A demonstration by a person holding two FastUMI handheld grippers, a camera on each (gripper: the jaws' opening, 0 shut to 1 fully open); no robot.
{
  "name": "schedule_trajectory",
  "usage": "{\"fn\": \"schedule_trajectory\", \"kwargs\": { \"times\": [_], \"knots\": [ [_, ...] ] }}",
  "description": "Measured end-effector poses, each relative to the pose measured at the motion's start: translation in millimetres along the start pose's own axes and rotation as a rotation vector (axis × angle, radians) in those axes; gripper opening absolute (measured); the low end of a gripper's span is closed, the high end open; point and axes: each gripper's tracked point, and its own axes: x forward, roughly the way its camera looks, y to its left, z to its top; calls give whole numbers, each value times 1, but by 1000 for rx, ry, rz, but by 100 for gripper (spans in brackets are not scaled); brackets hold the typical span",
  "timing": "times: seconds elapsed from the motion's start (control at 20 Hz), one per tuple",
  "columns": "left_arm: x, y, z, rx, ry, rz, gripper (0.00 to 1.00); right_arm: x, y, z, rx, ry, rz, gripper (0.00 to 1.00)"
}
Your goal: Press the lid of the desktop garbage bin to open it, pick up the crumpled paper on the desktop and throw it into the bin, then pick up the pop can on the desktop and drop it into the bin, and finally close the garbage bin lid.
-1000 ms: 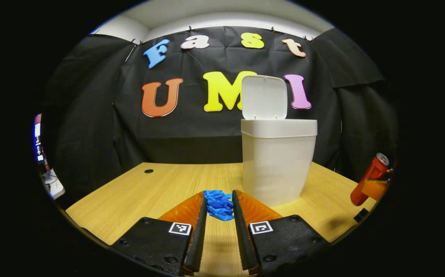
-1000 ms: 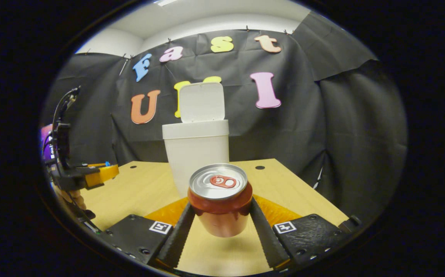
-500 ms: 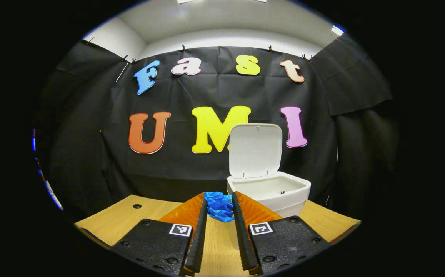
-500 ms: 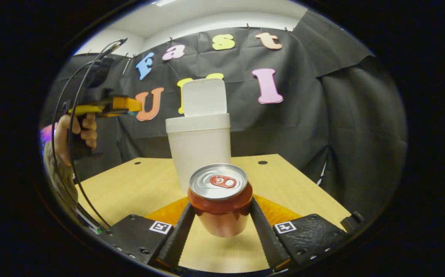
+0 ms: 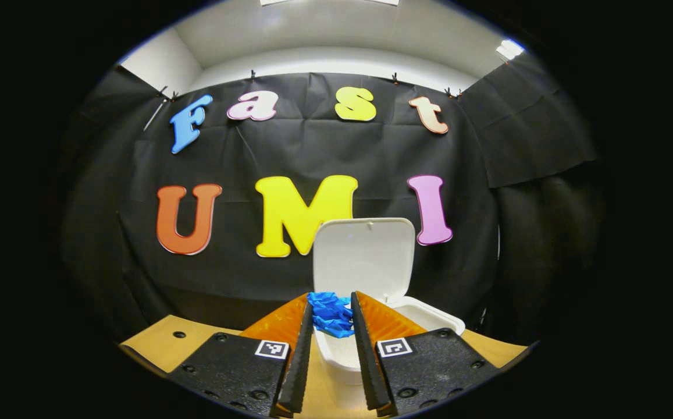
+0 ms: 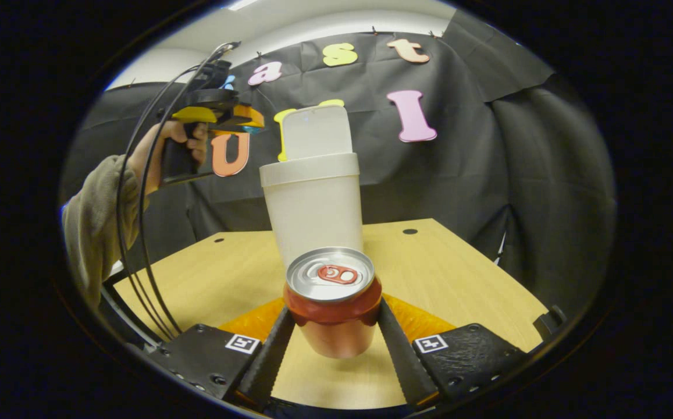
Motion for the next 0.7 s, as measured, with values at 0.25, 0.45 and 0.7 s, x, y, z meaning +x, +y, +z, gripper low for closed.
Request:
{"fn": "schedule_trajectory", "kwargs": {
  "times": [0.25, 0.45, 0.7],
  "knots": [
    [44, -35, -38, -60, 102, -64, 43, 3, 3, -11, 18, 33, 20, 81],
    [55, -44, -54, -39, 148, -59, 49, 5, -5, -18, 34, 57, 21, 81],
    [54, -52, -59, -17, 175, -76, 54, 11, -19, -26, 90, 86, 0, 81]
  ]
}}
